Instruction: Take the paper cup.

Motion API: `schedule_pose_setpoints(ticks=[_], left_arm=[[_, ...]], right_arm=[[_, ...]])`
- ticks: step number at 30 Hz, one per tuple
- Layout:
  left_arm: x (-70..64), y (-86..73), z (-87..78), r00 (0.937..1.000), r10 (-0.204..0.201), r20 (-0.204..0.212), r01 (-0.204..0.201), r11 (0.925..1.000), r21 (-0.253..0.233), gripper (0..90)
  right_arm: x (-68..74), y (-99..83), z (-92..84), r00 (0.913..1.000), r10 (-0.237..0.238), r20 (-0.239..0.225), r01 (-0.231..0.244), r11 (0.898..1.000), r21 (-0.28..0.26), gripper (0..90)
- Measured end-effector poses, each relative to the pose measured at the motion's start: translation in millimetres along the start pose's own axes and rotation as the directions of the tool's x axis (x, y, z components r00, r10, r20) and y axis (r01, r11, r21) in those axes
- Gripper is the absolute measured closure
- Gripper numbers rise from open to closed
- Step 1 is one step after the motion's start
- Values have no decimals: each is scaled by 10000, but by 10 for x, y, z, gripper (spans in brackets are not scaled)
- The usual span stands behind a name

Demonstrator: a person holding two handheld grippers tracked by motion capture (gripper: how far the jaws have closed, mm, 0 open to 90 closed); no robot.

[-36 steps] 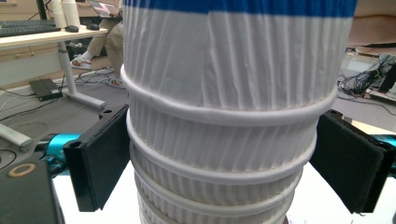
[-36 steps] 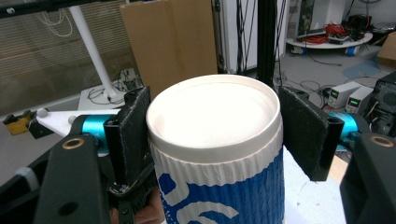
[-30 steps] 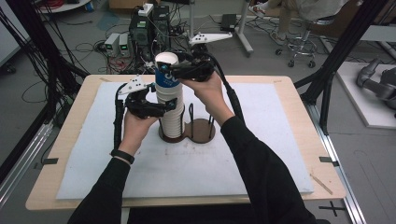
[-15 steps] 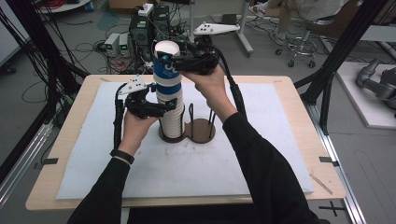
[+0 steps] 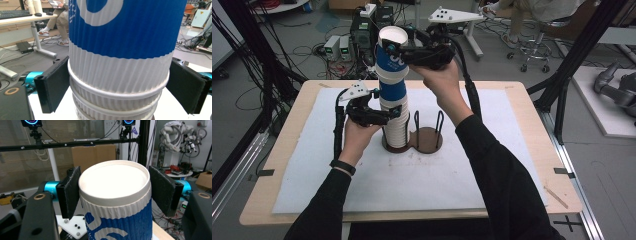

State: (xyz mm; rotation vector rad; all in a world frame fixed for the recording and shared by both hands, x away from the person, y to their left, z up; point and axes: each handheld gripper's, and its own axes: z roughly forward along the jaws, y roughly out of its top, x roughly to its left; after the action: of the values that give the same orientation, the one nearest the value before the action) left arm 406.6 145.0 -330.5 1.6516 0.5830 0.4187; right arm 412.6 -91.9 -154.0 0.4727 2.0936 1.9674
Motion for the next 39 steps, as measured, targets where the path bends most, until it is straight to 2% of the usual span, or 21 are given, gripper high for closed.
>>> schedule_pose_setpoints(ticks=[6,9,10,11,12,13,14,15,18,23,26,37,39], left_arm=[[-2,3,0,10000,20,-34,-20,10000,14,111],[-4,4,-2,10000,34,-32,-34,10000,21,111],[-4,5,-3,10000,50,-27,-50,10000,37,111],[-4,7,-5,10000,59,-35,-59,10000,47,111],[-6,7,-6,10000,54,-34,-53,10000,59,111],[-7,8,-7,10000,51,-35,-51,10000,63,111],[-7,9,-7,10000,60,-34,-60,9999,82,111],[-7,9,-7,10000,58,-41,-58,10000,81,111],[-9,10,-6,10000,75,-51,-74,9999,97,111],[-12,11,-5,9999,84,-88,-83,9999,99,111],[-15,14,-4,9999,92,-115,-90,9999,116,111],[-18,16,-1,9998,135,-133,-134,9998,132,112],[-16,15,1,9998,122,-140,-121,9998,133,112]], right_arm=[[16,82,-98,9999,-50,-97,49,9999,-146,305],[14,125,-241,9994,-22,-353,16,9999,-164,305],[14,125,-241,9994,-22,-353,16,9999,-164,305],[15,143,-343,9991,-105,-419,97,9998,-181,304],[15,143,-343,9991,-105,-419,97,9998,-181,304],[16,152,-456,9990,-174,-404,167,9997,-172,304],[16,152,-456,9990,-174,-404,167,9997,-172,304],[17,149,-568,9987,-324,-399,321,9995,-80,305],[27,115,-724,9982,-456,-396,458,9989,27,304],[60,26,-895,9977,-444,-503,447,9990,48,304],[105,-100,-1005,9976,-366,-587,382,9989,262,304],[136,-472,-1167,9961,-3,-879,55,9983,580,304],[151,-596,-1215,9957,120,-921,-64,9981,610,304]])
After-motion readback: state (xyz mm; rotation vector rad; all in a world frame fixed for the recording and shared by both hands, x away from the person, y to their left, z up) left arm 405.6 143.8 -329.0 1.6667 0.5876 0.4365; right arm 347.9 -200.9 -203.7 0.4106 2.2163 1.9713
